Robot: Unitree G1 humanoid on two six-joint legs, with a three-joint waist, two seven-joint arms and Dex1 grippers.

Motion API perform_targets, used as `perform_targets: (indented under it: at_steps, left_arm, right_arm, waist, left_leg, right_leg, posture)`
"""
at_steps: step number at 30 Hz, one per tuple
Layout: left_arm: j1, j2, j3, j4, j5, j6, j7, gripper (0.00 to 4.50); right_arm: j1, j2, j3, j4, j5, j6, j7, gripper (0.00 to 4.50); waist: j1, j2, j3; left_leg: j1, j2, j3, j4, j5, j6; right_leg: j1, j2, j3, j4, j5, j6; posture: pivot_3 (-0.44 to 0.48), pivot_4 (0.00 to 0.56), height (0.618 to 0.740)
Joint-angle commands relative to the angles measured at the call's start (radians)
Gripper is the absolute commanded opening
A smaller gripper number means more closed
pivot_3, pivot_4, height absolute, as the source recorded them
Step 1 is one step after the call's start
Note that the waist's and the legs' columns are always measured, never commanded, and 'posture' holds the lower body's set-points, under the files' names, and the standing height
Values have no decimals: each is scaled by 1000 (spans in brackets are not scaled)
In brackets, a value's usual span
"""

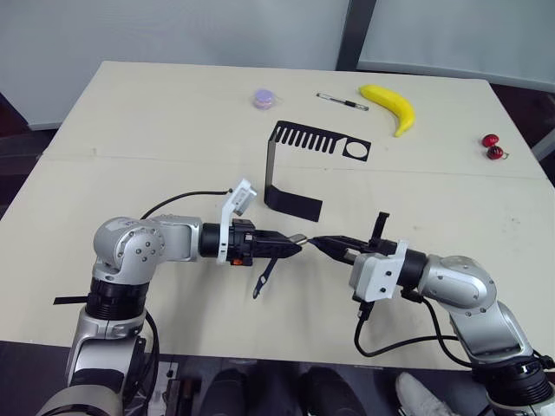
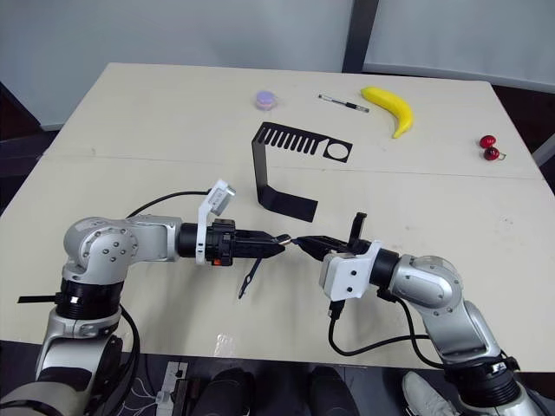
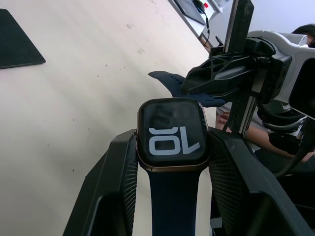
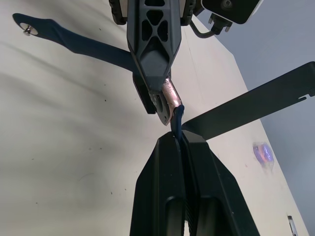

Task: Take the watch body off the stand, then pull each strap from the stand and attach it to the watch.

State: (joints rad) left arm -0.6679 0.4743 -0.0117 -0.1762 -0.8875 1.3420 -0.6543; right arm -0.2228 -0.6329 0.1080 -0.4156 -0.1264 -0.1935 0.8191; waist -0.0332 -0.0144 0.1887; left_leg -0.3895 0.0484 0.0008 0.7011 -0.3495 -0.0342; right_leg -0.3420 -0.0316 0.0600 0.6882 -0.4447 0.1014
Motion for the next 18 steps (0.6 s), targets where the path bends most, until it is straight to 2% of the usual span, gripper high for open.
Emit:
perform_targets:
  at_steps: [1, 18]
  left_arm:
    - [-11, -19, -53, -48, -22, -11, -49, 1592]
    - [-2, -21, -62, -62, -6, -27, -71, 1592]
  right_arm:
    - [-34, 13, 31, -39, 17, -11, -7, 0]
    - [-39, 4, 42, -49, 10, 9, -5, 0]
  waist:
    - [0, 0, 0]
    - [-1, 0, 0]
  left_leg:
    - [0, 0, 0, 0, 0, 0]
    - [0, 0, 0, 0, 0, 0]
  right_leg:
    - [0, 0, 0, 0, 0, 0]
    - [0, 0, 0, 0, 0, 0]
  posture:
    - [0, 150, 740]
    - [0, 150, 740]
